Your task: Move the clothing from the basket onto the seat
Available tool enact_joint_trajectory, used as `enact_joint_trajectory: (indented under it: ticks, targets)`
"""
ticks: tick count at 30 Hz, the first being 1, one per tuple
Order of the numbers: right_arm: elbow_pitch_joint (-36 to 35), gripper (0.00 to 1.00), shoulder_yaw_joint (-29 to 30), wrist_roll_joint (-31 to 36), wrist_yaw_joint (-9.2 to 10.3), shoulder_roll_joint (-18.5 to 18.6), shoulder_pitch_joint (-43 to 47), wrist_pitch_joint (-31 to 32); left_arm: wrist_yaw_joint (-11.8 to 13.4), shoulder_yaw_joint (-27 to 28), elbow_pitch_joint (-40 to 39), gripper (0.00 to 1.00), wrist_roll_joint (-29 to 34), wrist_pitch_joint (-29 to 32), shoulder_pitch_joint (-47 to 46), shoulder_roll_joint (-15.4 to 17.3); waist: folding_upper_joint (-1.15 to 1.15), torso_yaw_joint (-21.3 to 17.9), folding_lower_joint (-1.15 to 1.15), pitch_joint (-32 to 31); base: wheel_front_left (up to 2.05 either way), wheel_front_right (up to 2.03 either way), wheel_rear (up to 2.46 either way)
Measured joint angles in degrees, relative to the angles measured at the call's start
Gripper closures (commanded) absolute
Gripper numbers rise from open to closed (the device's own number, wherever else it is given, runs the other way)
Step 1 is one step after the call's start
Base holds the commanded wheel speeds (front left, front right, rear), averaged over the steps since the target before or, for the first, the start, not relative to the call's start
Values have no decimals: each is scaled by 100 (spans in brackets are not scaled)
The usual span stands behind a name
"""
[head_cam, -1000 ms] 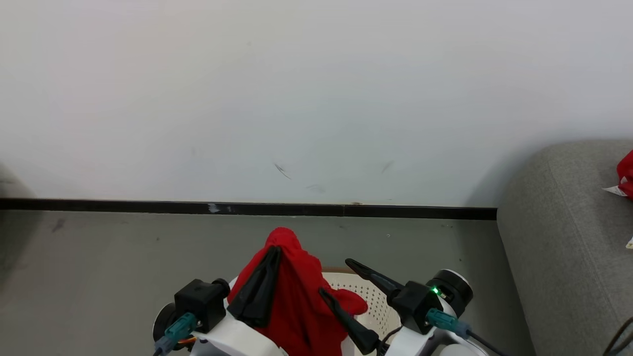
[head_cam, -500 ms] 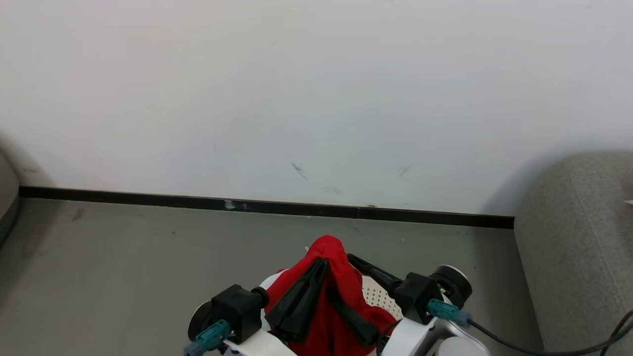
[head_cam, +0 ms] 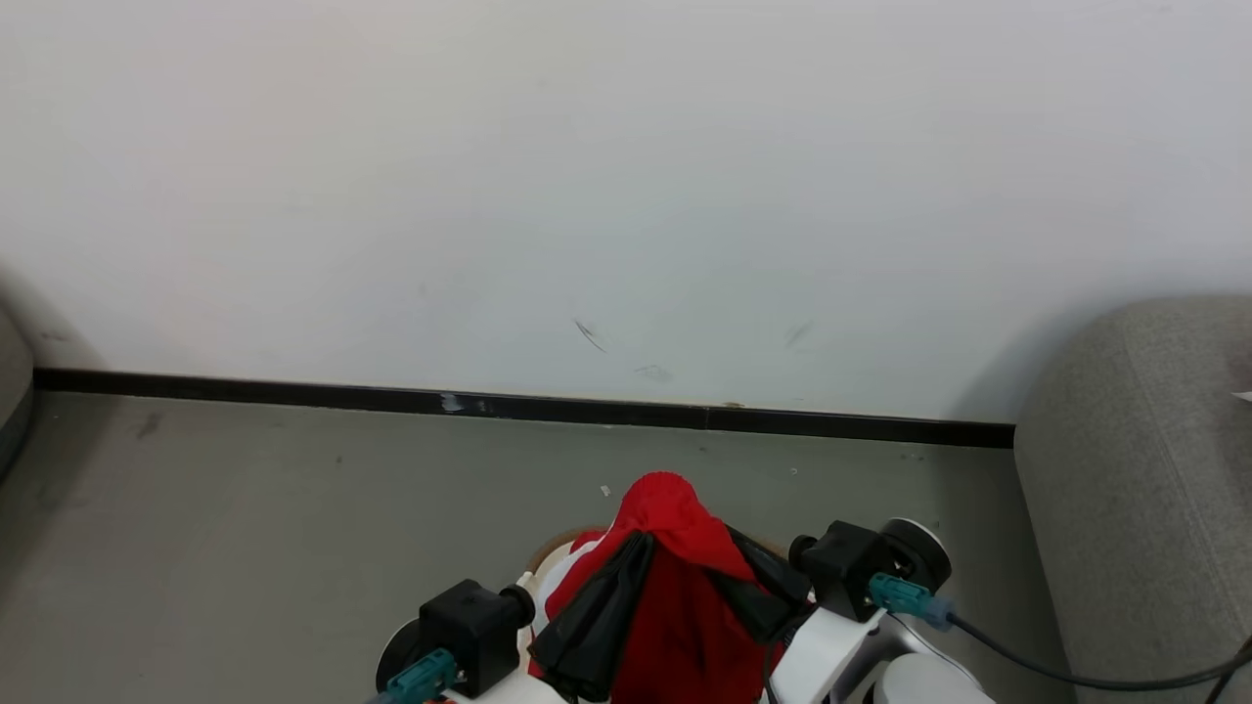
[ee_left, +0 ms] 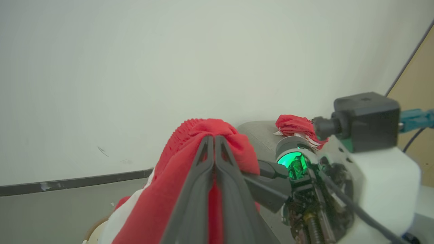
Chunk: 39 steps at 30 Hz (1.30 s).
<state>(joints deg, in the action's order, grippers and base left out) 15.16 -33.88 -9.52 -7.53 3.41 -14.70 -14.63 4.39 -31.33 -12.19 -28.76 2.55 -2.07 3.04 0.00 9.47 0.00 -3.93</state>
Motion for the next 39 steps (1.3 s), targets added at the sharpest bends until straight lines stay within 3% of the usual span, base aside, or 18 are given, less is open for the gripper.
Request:
enact_joint_trajectory:
  ticks: [1,2,4,5,6,7,24,39]
  targets:
    - [0,100,41,0,0,0,0,0,3,7,-2,99,0,4,25,2,0,-13,0,3,0,0,0]
    - [-1,100,81,0,-1,0,1,0,15,16,-2,76,-1,18,38,2,0,-25,0,7,0,0,0]
    - [-3,100,160,0,-1,0,1,0,60,51,-10,45,-38,16,42,1,0,-54,0,14,0,0,0]
    - [-4,100,197,0,-1,0,2,0,65,64,-13,22,-42,16,42,2,0,-68,0,17,0,0,0]
    - [-5,100,231,0,-1,0,2,0,94,69,-16,7,-42,16,42,2,0,-85,0,21,0,0,0]
    - [-7,100,263,1,-1,0,3,0,102,73,-22,0,-42,16,42,2,0,-102,0,25,0,0,0]
    - [-241,100,866,107,-1,121,132,0,88,-41,9,0,-47,40,53,7,0,-583,0,74,0,0,0]
    - [-541,100,1692,146,-1,425,423,0,-160,-130,147,0,-46,-171,52,26,0,-1295,0,109,0,0,0]
